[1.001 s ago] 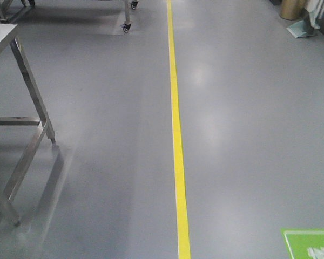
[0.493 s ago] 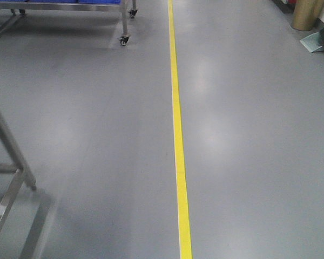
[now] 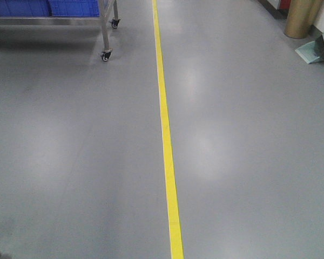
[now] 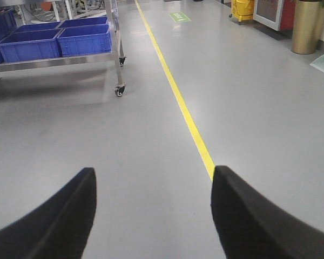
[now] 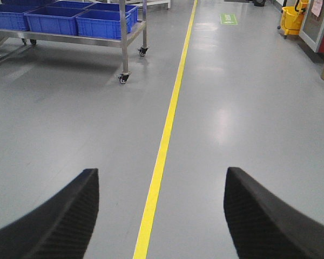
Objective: Move and align brake pads A on conveyor
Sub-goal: 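Drive the base along the yellow floor line past the steel racks, then turn the base toward the steel table and stop at its edge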
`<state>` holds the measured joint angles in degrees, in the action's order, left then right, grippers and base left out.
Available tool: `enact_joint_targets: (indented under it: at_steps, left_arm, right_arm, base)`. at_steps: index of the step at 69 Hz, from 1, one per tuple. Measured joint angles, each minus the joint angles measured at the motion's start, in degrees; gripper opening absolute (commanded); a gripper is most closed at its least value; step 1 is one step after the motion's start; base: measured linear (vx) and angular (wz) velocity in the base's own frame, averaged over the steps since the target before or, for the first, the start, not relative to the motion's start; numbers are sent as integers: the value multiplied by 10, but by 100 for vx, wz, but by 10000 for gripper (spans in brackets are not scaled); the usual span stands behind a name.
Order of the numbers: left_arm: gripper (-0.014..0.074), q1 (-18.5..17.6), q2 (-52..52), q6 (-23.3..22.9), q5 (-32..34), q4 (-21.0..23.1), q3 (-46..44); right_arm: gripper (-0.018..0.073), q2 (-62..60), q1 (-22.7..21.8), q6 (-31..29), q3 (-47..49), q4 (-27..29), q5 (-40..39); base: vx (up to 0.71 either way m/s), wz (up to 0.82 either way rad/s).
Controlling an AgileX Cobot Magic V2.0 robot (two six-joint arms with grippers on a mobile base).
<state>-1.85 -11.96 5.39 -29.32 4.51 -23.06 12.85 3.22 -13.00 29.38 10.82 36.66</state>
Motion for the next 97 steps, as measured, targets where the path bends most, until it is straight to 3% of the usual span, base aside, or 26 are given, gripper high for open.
enact_joint_targets:
  at_steps: [45, 97]
  left_arm:
    - [433, 0, 0, 0, 0, 0, 0]
    - [433, 0, -1, 0, 0, 0, 0]
  right_arm:
    - [484, 0, 0, 0, 0, -1, 0]
    - [484, 0, 0, 0, 0, -1, 0]
  base:
    - [57, 20]
    - [30, 101]
